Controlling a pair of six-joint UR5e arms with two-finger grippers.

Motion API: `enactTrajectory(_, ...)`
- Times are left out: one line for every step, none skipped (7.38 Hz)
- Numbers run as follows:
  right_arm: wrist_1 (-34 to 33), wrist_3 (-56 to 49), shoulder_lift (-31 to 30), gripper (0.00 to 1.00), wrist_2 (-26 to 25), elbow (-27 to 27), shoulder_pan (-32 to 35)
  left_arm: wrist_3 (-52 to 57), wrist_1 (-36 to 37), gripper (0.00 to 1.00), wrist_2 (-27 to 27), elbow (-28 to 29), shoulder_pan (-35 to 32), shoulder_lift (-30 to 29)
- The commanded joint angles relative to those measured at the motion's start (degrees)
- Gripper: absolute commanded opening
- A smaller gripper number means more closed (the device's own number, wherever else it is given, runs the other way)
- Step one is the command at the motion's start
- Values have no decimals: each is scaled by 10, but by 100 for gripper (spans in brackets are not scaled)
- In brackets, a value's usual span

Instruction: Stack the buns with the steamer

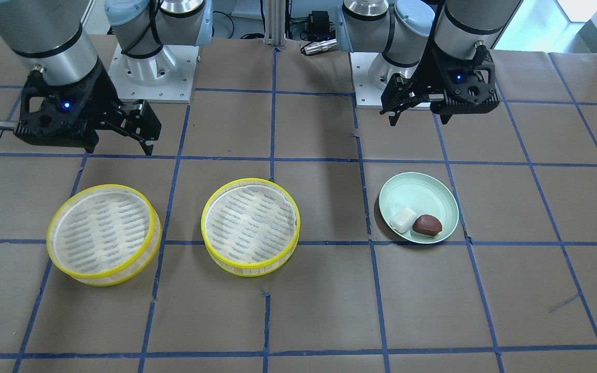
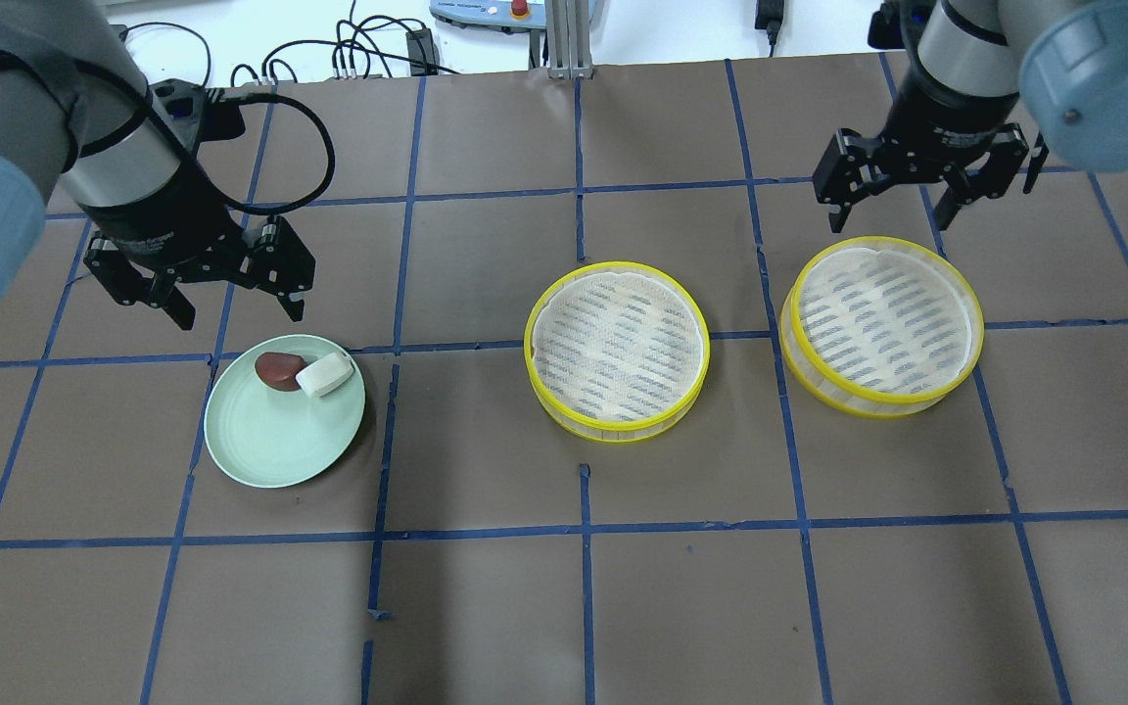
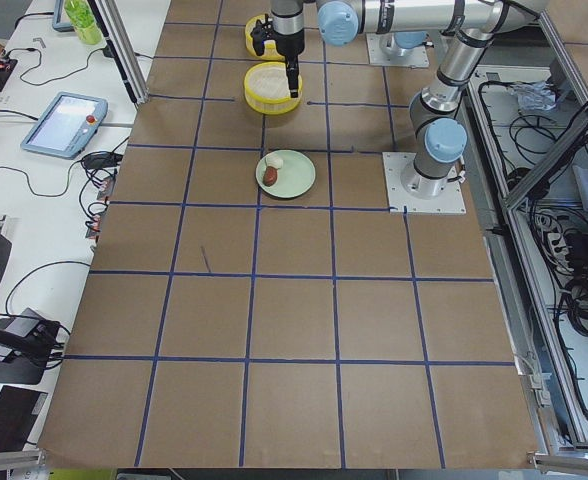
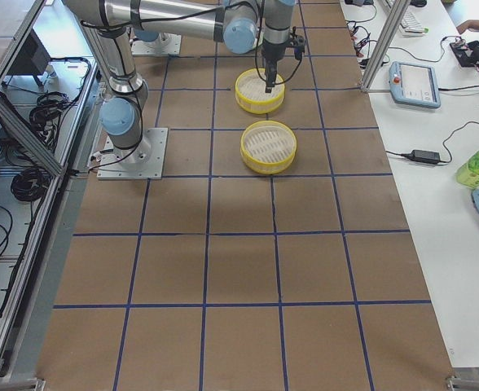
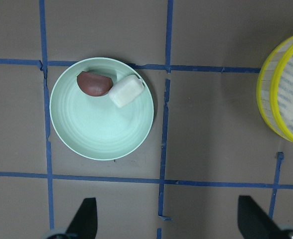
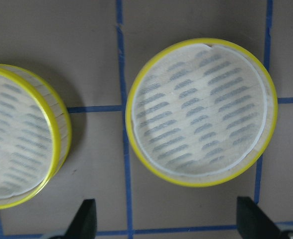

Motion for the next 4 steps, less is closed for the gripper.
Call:
enactTrajectory(-144, -120, 45, 98, -8, 100, -106, 16, 133, 100, 2, -74, 20, -53)
enactTrajectory(-207, -147, 76, 97, -8, 128, -132, 15, 215, 100, 1, -82, 20, -122)
enactTrajectory(-240, -169, 94, 95, -8, 142, -146, 15, 260, 100, 1, -83, 20, -179)
enactTrajectory(-247, -192, 104, 92, -9, 144, -158, 15, 279, 100, 1, -83, 20, -209)
